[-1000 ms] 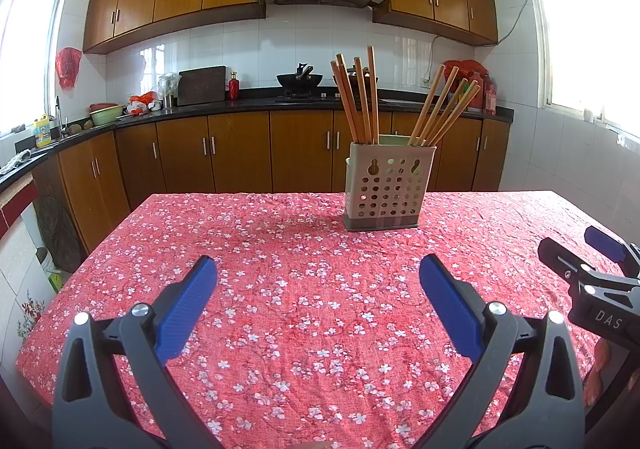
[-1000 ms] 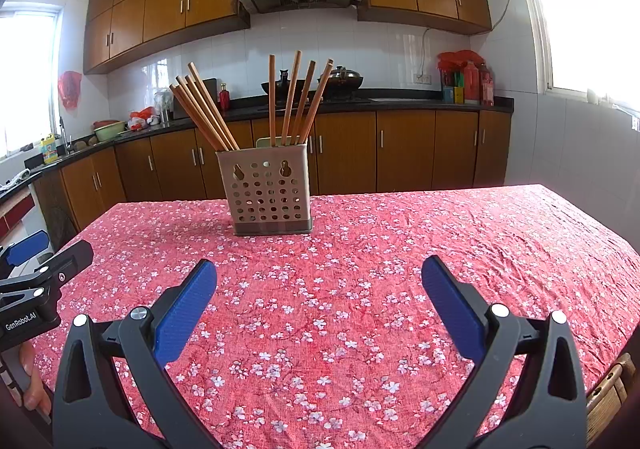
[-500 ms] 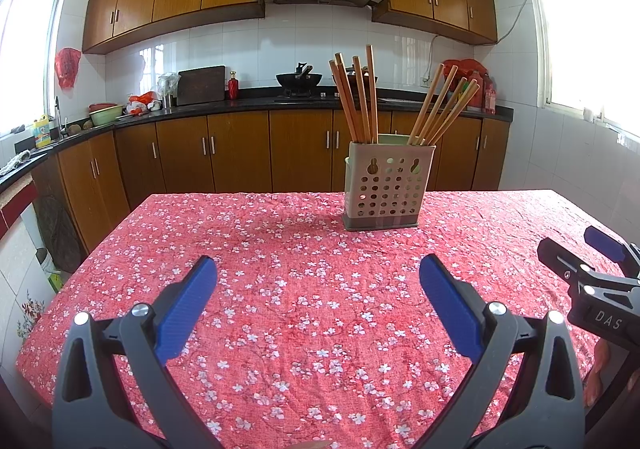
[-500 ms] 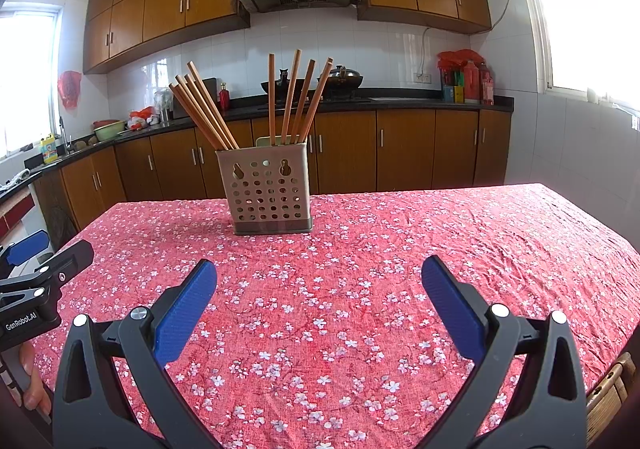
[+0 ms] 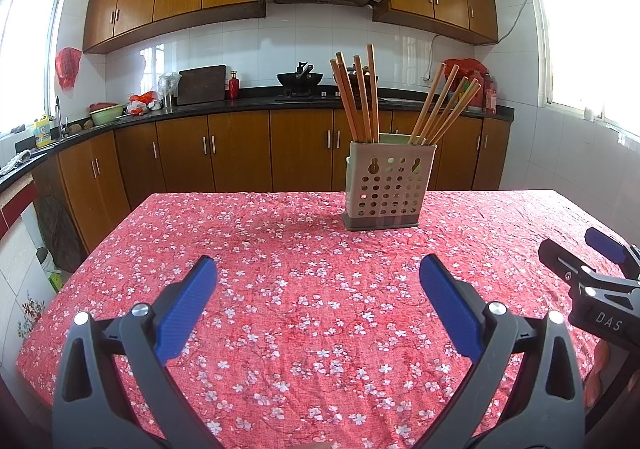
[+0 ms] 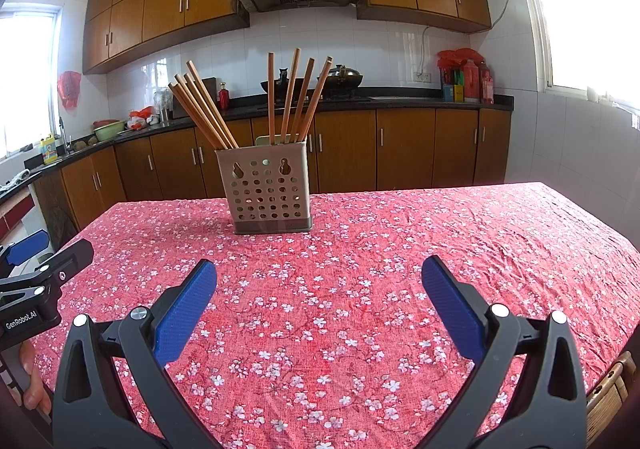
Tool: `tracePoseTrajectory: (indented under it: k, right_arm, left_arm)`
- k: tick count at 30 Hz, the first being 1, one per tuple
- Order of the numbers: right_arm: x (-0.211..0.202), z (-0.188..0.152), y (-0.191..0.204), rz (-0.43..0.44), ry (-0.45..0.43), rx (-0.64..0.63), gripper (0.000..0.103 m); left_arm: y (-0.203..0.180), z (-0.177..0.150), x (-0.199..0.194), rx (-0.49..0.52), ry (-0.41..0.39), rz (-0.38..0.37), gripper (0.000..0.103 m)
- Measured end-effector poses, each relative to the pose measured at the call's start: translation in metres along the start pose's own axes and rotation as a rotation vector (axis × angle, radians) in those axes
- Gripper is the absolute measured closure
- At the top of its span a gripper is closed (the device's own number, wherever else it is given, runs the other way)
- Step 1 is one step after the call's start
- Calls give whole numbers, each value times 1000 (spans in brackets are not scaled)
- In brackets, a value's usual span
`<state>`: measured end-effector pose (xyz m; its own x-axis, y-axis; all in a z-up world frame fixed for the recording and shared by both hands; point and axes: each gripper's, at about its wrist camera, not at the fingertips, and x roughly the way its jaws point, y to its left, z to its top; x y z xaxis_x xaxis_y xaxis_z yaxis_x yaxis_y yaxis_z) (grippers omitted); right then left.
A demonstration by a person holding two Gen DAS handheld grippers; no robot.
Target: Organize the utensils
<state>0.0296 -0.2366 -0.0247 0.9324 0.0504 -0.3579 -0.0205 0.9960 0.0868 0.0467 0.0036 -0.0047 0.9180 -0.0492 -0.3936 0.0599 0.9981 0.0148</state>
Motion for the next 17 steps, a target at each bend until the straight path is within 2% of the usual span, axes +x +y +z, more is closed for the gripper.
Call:
tracePoseTrajectory:
  k: [17]
  right_arm:
    - [0, -2, 1, -1, 1, 3, 2]
  left_arm:
    - [2, -1, 2, -6, 8, 1, 4]
